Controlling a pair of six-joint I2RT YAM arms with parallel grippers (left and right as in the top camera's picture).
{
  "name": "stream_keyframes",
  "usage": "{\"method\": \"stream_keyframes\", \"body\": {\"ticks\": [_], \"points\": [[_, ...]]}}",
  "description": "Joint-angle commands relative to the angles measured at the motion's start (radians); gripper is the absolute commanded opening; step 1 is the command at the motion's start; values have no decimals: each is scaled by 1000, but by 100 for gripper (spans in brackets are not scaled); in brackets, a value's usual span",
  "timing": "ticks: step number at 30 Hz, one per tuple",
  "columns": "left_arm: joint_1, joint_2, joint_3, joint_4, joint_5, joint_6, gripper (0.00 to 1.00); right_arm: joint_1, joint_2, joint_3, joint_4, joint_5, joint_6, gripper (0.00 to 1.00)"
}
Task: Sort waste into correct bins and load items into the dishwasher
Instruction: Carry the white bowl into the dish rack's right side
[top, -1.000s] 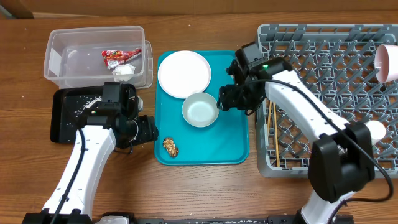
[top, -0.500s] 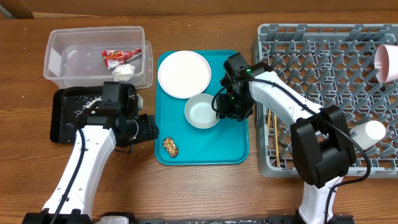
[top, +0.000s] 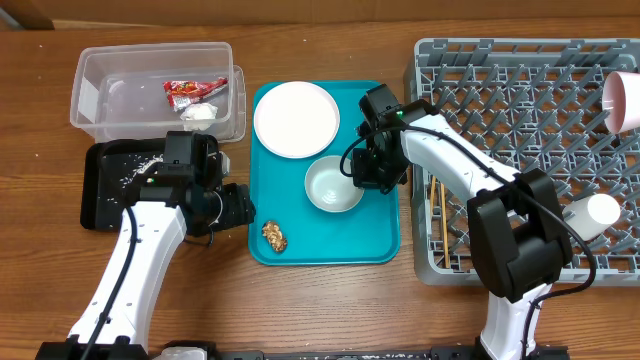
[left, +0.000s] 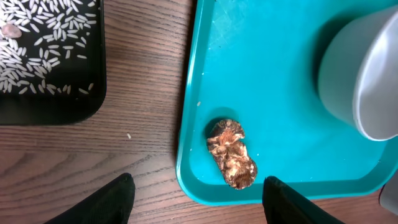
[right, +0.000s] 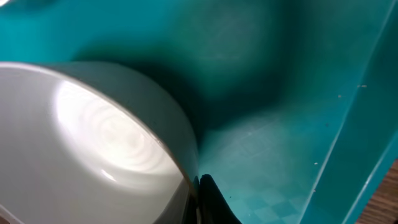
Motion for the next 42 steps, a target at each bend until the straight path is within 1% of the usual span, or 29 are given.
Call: {"method": "stream_keyframes", "body": {"ticks": [1, 4, 6, 7, 10, 14, 16, 19, 21, 24, 26, 29, 32, 35, 39, 42], "points": [[-8, -13, 19, 2, -19, 11, 68, -9, -39, 16, 2, 28, -7, 4], [-8, -13, 19, 2, -21, 11, 68, -17, -130, 16, -1, 89, -19, 4], [-8, -13, 19, 2, -24, 11, 69, -31, -231, 16, 0, 183, -29, 4], [-8, -13, 19, 2, -24, 11, 69, -49, -296, 16, 2, 278, -29, 4], [-8, -13, 19, 9, -24, 11, 69, -101, -413, 16, 37, 502, -35, 4], [-8, -13, 19, 16, -24, 11, 69, -225, -483, 16, 134, 708, -190, 4], [-8, -13, 19, 16, -24, 11, 69, -320, -481, 15, 203, 844, -250, 4], [-8, -13, 19, 17, -27, 11, 70, -389, -476, 15, 279, 951, -281, 4], [-8, -13, 19, 19, -27, 11, 70, -436, -474, 14, 342, 1005, -310, 4], [-8, -13, 19, 24, -27, 11, 70, -509, -456, 14, 447, 1056, -444, 4], [-8, -13, 19, 24, -27, 11, 70, -545, -425, 14, 488, 1128, -480, 4], [-8, -13, 19, 24, -27, 11, 70, -584, -368, 14, 505, 1200, -480, 4], [-8, -13, 19, 24, -27, 11, 70, -603, -315, 14, 510, 1237, -479, 4], [-8, -13, 19, 24, -27, 11, 70, -608, -234, 14, 550, 1308, -480, 4], [-7, -13, 19, 27, -27, 11, 71, -608, -165, 14, 565, 1352, -479, 4], [-8, -13, 19, 39, -27, 11, 72, -604, -122, 14, 550, 1347, -464, 4]]}}
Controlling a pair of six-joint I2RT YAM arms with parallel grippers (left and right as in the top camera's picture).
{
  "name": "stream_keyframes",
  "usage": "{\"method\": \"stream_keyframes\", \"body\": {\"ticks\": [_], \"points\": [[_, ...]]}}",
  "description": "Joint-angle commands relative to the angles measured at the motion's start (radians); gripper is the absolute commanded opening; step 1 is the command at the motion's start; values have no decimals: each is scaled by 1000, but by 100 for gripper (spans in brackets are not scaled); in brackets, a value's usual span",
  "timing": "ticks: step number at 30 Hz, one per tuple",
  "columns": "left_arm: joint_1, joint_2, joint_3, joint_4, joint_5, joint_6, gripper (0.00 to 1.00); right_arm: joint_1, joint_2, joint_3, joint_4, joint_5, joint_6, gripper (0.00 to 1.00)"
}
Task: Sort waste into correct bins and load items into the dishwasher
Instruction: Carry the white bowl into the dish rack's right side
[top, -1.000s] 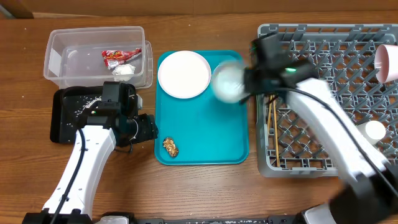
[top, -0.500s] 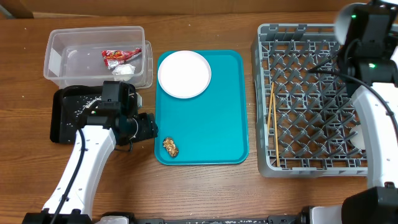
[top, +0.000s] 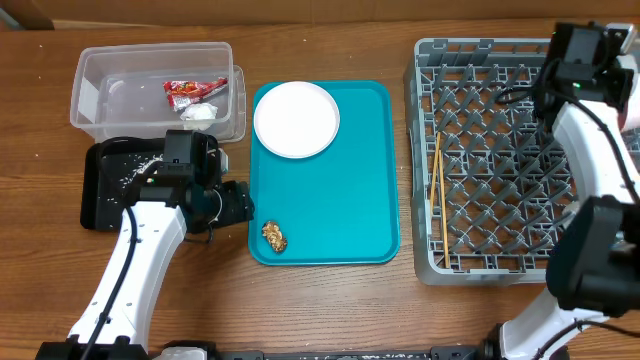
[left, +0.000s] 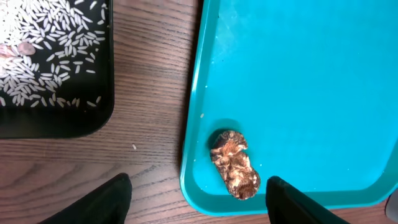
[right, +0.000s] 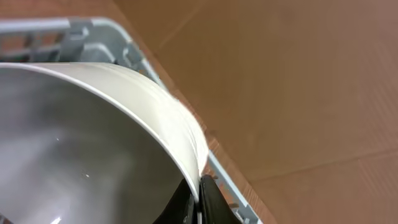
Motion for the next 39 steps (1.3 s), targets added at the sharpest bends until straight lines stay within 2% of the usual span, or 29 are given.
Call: {"method": "stream_keyframes", "body": {"ticks": [1, 6, 10, 13, 14, 15, 19, 25, 27, 30, 31, 34, 35, 37, 39], "points": [[-7, -12, 19, 14, -6, 11, 72, 11, 42, 8, -29, 39, 40, 4], [-7, -12, 19, 16, -6, 11, 73, 42, 55, 7, -228, -67, 248, 4], [-8, -12, 19, 16, -6, 11, 73, 73, 55, 7, -378, -76, 408, 4], [-8, -12, 19, 16, -6, 11, 73, 94, 55, 7, -464, -197, 426, 4], [-8, -12, 19, 16, -6, 11, 73, 97, 55, 7, -480, -255, 426, 10], [-8, -12, 19, 16, -6, 11, 73, 98, 53, 7, -489, -303, 429, 21], [-8, -12, 19, 13, -6, 11, 73, 98, -12, 11, -486, -437, 456, 51], [-8, -12, 19, 10, -6, 11, 73, 96, -192, 51, -482, -560, 437, 74], [-8, -12, 19, 10, -6, 11, 73, 96, -232, 51, -483, -687, 358, 74], [-8, -12, 19, 10, -6, 11, 73, 95, -246, 51, -496, -714, 335, 75], [-8, -12, 19, 10, -6, 11, 73, 93, -246, 51, -490, -696, 338, 71], [-8, -12, 19, 9, -6, 11, 73, 73, -246, 52, -418, -476, 377, 35], [-8, -12, 19, 9, -6, 11, 73, 61, -246, 52, -384, -415, 380, 26], [-8, -12, 19, 9, -6, 11, 73, 24, -246, 53, -336, -350, 379, 20], [-8, -12, 19, 10, -6, 11, 73, -23, -242, 53, -333, -378, 380, 18]]}}
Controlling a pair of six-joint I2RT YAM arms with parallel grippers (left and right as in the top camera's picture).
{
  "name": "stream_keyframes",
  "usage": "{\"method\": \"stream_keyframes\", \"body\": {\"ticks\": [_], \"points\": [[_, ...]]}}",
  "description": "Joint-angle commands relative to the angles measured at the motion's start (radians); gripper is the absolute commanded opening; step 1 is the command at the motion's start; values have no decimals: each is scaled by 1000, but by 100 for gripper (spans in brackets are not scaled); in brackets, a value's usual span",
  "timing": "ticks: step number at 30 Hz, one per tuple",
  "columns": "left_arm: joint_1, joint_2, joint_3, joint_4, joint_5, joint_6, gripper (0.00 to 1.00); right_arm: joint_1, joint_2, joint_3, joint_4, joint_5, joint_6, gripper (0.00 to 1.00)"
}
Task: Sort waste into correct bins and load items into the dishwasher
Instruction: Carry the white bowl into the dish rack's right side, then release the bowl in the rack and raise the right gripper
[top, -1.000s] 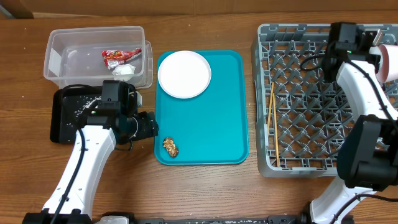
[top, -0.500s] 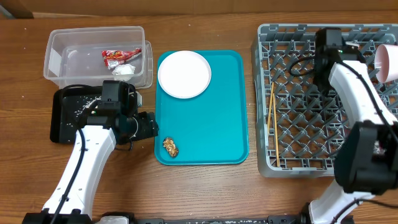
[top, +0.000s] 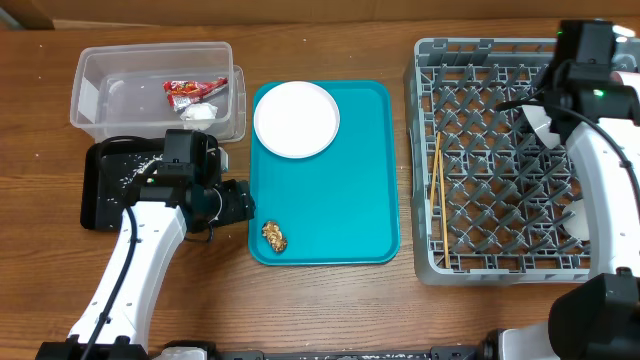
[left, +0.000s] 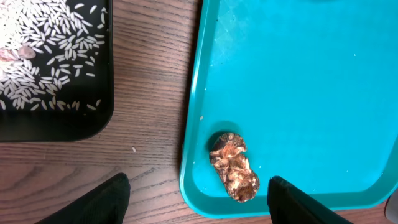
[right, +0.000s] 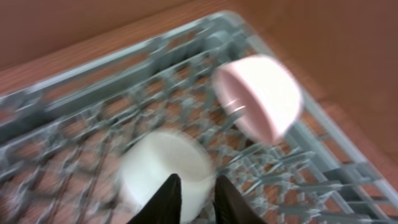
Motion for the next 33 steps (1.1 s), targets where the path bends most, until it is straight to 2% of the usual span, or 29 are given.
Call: {"method": "stream_keyframes", "body": {"ticks": [1, 2, 4, 6, 16, 22, 28, 33], "points": [[-8, -12, 19, 2, -6, 11, 73, -89, 1, 13, 8, 57, 8, 18], [-8, -12, 19, 4, -6, 11, 73, -125, 6, 13, 5, 10, 8, 19], [-8, -12, 19, 4, -6, 11, 74, -205, 21, 13, 17, -31, 5, 42], [-8, -12, 19, 4, -6, 11, 74, -240, 43, 13, 45, -31, -40, 47], [-8, -12, 19, 1, -6, 11, 74, -251, 163, 13, 156, 47, -60, 53], [-8, -12, 19, 4, -6, 11, 75, -251, 216, 11, 192, -215, -82, 54], [-8, -12, 19, -3, -6, 11, 75, -250, 246, 13, 195, -215, -79, 63], [-8, -12, 19, -4, -5, 11, 75, -250, 240, 37, 201, -233, -79, 66]]}}
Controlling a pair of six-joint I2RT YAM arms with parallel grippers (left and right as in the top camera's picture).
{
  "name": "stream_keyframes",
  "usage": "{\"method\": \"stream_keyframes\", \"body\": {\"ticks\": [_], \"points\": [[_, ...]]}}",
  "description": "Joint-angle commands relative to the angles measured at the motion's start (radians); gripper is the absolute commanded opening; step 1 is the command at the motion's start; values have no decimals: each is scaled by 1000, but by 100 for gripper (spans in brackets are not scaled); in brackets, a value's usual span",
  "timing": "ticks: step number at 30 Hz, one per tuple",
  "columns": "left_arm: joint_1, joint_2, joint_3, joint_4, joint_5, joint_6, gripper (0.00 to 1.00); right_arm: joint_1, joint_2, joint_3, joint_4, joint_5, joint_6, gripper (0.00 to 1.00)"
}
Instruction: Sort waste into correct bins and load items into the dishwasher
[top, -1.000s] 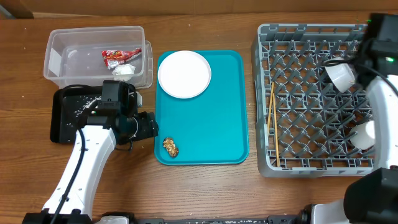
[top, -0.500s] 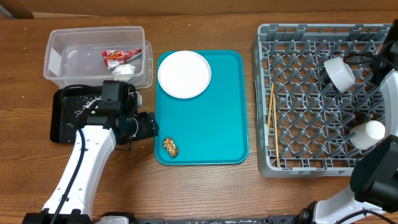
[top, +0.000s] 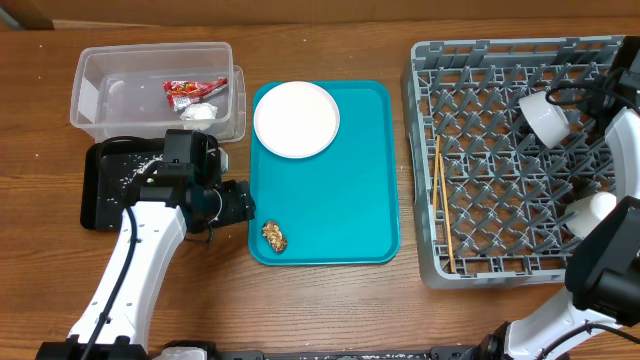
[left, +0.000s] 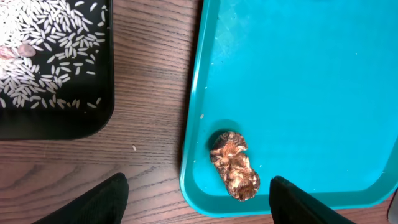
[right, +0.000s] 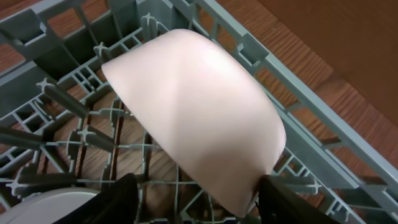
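Observation:
A brown food scrap (left: 235, 165) lies in the near left corner of the teal tray (top: 350, 210), beside the white plate (top: 296, 119). My left gripper (left: 196, 208) hangs open just before the scrap, one finger over the wood, one over the tray. A white bowl (top: 543, 117) lies tilted in the grey dish rack (top: 500, 150). My right gripper (right: 199, 205) is open close over a pink bowl (right: 199, 118) at the rack's far right corner. That bowl is hidden in the overhead view.
A black tray (top: 115, 185) with scattered rice sits left of the teal tray. Behind it is a clear plastic bin (top: 150, 85) holding a red wrapper. In the rack lie chopsticks (top: 443, 200) and a white cup (top: 590, 212).
My right gripper has moved from over the white bowl to the rack's far right corner and stands wide open at the pink bowl. The white bowl rests uncovered in the rack. Left arm unchanged.
My right gripper was shut on the white bowl's rim on the teal tray. Then it held the bowl over the rack's far right. Then the bowl lay in the rack below it. Now it is open beside the pink bowl. My left gripper stayed open by the scrap.

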Motion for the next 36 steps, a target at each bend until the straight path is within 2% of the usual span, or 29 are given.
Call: {"method": "stream_keyframes", "body": {"ticks": [1, 4, 7, 10, 13, 19, 24, 27, 29, 30, 32, 35, 36], "points": [[-8, -12, 19, 1, -5, 11, 75, 6, -3, 36, 10, -69, -1, 67], [-8, -12, 19, 1, -5, 10, 75, 6, -3, 36, 16, -177, -1, 68], [-8, -12, 19, 0, -2, 6, 75, 6, -3, 36, 91, -434, -8, 76], [-8, -12, 19, -3, -2, 3, 75, 6, -3, 36, 103, -562, -8, 75], [-8, -12, 19, -11, -3, 4, 75, 6, -8, 36, 41, -536, -7, 76], [-8, -12, 19, -10, -6, 4, 75, 6, -33, 36, -120, -300, 0, 79], [-8, -12, 19, -10, -6, 4, 75, 6, -114, 36, -156, -291, 0, 81], [-8, -12, 19, -9, -6, 4, 75, 8, -196, 36, -311, -307, 0, 80], [-8, -12, 19, -2, -6, 4, 75, 8, -209, 36, -454, -368, 0, 72], [-8, -12, 19, 2, -6, 4, 75, 8, -209, 36, -520, -404, 0, 63], [-8, -12, 19, 5, -6, 4, 75, 11, -208, 29, -623, -499, 0, 35], [-8, -12, 19, 5, -6, 4, 75, 33, -207, 14, -703, -585, 0, 14], [-8, -12, 19, 6, -6, 4, 75, 47, -207, 6, -725, -582, 2, 13]]}}
